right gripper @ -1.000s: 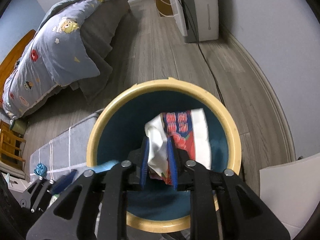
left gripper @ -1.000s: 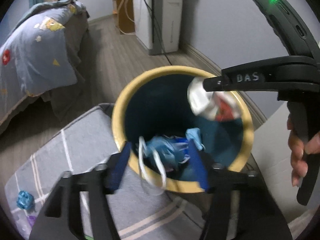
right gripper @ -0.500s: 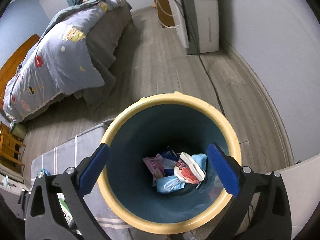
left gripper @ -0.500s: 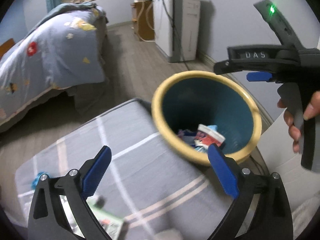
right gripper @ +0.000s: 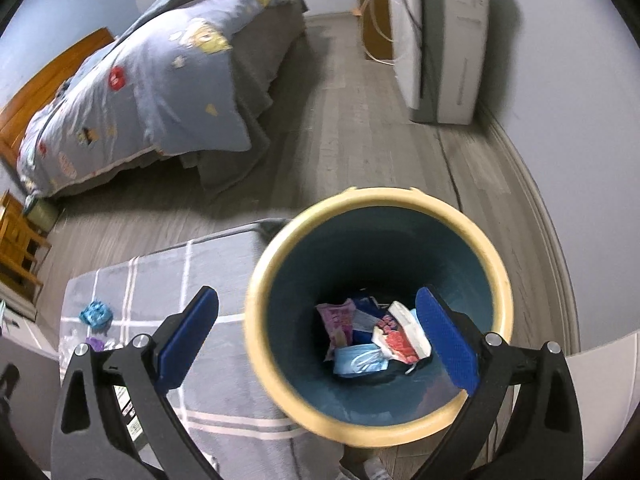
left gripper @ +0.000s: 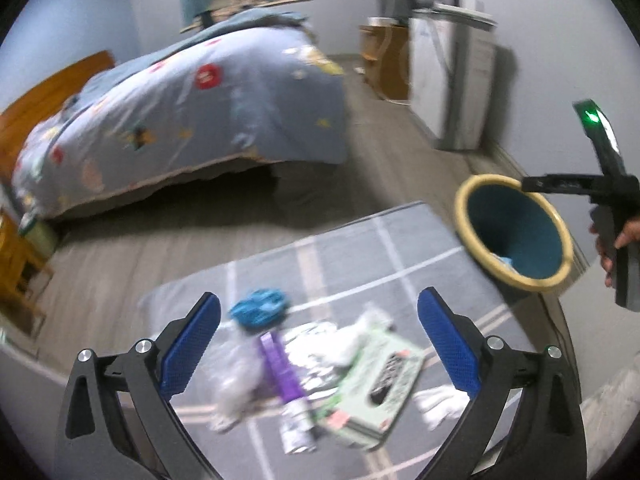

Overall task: Collect trash
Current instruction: 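Grasp the green COLTALIN medicine box with the right gripper and lift it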

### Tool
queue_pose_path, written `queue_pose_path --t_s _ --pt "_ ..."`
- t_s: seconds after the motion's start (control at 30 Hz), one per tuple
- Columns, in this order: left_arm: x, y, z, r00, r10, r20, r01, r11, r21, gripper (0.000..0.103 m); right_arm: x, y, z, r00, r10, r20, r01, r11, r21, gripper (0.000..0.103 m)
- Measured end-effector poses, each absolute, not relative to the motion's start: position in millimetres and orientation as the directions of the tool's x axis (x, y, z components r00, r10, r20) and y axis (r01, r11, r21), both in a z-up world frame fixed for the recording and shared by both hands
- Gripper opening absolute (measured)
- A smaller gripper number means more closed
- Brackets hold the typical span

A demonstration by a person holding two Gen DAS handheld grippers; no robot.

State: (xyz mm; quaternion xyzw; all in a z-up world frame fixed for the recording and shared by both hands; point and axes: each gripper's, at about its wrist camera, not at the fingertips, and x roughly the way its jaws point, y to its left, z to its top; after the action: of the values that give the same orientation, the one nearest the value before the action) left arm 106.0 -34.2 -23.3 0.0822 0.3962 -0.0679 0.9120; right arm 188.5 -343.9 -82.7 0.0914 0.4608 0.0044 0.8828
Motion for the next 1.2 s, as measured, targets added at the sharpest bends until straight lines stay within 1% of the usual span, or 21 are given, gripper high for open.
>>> queue_pose_path --t_s 0.1,0.2,0.3,0.4,0.5,0.6,0.77,0.93,1.03,1.2 --pt "96 -2 -30 0.685 -0.036 -0.727 0.121 0.99 0.066 0.098 183 -320 -79 0.56 0.117 -0.82 0.033 0.986 0.164 0.097" --pt "95 24 -34 0.674 -0.004 -0.739 0.044 0.998 0.035 0.098 175 -291 -76 0.536 0.14 -0.832 -0.027 0.988 0.149 0.097" --pt "91 45 -32 0.688 0.003 -0.726 0.014 1.0 0.018 0.098 166 -265 -74 0.52 0.142 -0.842 -0.064 0.99 0.127 0.097" --pt "89 55 -35 0.693 0.017 -0.721 -0.004 1.0 0.02 0.098 157 -246 -75 0.499 0.17 -0.85 -0.065 0.985 0.159 0.097" --pt "86 59 -40 0.682 0.003 -0.731 -0.001 1.0 0.004 0.098 144 -218 -88 0.458 0.193 -0.868 -0.053 0.98 0.19 0.097" --pt "82 62 -39 0.684 0.021 -0.729 0.001 1.0 0.031 0.098 133 -191 -105 0.41 0.202 -0.889 -0.065 0.979 0.193 0.097" --pt "74 78 -31 0.71 0.015 -0.704 -0.014 1.0 0.007 0.098 118 -143 -135 0.327 0.221 -0.919 -0.108 0.975 0.196 0.097" --pt "69 91 -32 0.706 0.022 -0.708 -0.013 1.0 0.018 0.098 119 -116 -158 0.272 0.229 -0.935 -0.085 0.973 0.214 0.097" --pt "65 100 -33 0.706 0.028 -0.708 -0.013 1.0 0.027 0.098 126 -110 -164 0.269 0.244 -0.932 -0.039 0.969 0.243 0.097" --pt "60 116 -32 0.707 0.006 -0.707 -0.015 1.0 -0.006 0.098 138 -100 -175 0.267 0.224 -0.937 0.042 0.969 0.243 0.097"
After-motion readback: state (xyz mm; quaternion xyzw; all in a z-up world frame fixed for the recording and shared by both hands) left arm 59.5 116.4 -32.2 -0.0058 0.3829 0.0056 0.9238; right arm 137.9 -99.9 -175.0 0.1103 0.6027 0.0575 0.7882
